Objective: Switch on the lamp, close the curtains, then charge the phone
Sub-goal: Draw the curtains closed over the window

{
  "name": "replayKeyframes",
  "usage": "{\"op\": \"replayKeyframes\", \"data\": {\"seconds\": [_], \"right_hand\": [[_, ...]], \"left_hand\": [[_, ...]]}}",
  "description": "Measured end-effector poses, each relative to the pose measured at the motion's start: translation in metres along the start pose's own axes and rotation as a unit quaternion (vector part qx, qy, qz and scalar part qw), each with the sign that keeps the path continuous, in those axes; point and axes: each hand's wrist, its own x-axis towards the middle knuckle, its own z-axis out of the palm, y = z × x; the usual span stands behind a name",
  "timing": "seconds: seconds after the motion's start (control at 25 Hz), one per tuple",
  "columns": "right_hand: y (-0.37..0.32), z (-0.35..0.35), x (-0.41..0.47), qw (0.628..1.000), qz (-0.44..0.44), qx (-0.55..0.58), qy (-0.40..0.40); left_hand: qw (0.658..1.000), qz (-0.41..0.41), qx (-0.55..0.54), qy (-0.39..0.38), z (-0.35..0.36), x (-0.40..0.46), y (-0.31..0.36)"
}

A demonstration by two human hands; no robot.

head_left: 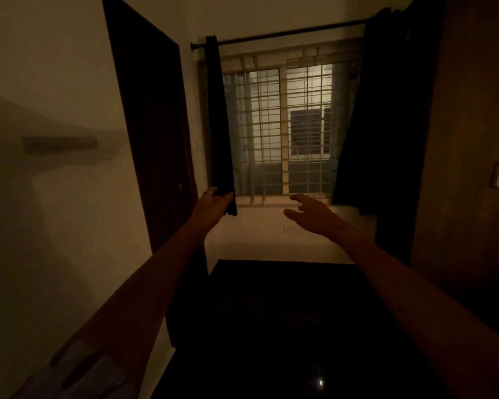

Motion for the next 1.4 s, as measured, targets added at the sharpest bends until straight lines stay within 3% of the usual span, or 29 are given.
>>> {"op": "replayKeyframes", "data": {"seconds": [0.12,0.6,0.92,1.12,1.4], "right_hand": [[0.028,0.010,0.080,1.000,0.008,0.003,0.009],[0.116,0.036,0.376,0.998,0.001,0.056,0.020],[0.146,0.092,0.555,0.995,0.003,0.092,0.023],[0.158,0.141,0.680,0.995,0.010,0.101,0.009],[0.188,0.204,0.818,0.995,0.019,0.098,-0.016]], "left_hand": [[0.999,-0.027,-0.034,-0.008,0.038,0.081,-0.020],[1.000,0.008,-0.020,0.007,0.132,0.388,-0.080],[0.999,-0.015,-0.010,-0.031,0.126,0.586,-0.133],[0.999,-0.006,-0.034,0.020,0.118,0.718,-0.165],[1.000,-0.019,0.012,0.007,0.130,0.847,-0.235]]}}
